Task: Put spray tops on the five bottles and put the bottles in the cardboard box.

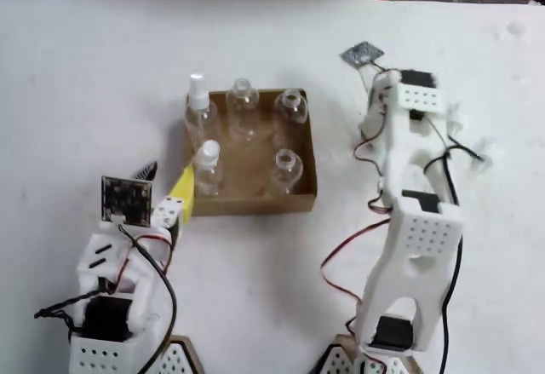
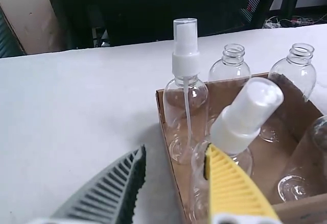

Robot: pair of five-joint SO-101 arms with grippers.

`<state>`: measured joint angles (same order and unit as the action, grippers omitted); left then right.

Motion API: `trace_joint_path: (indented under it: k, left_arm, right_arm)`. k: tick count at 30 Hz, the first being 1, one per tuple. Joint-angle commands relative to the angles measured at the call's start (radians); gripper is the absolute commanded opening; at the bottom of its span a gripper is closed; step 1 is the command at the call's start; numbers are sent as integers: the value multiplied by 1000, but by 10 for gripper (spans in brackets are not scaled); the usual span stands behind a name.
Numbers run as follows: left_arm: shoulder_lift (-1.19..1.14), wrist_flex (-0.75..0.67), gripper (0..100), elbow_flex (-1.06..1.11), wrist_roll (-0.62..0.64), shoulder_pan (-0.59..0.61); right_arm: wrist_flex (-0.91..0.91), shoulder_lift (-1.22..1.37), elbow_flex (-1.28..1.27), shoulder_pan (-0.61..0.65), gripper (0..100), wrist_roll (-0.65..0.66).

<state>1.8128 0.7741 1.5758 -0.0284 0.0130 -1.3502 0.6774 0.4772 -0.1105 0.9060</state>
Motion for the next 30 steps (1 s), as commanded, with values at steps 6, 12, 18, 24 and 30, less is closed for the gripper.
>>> trace_joint_path:
  k: [6,12,18,24,30]
  left_arm:
    - [7,-3,177,-55,-9,-12]
    - [7,-3,177,-55,-9,-12]
    - [7,-5,177,-57,-9,-13]
    - [7,-5,177,-57,-9,-13]
    - [7,-5,177,-57,-9,-13]
  right_arm:
    - [-252,-96,55,-134,44,895]
    - [-283,-133,55,-177,48,1034]
    - [-257,-131,55,-153,80,939]
    - [-255,-134,55,-119,338,832]
    - [-255,-148,57,-102,313,756]
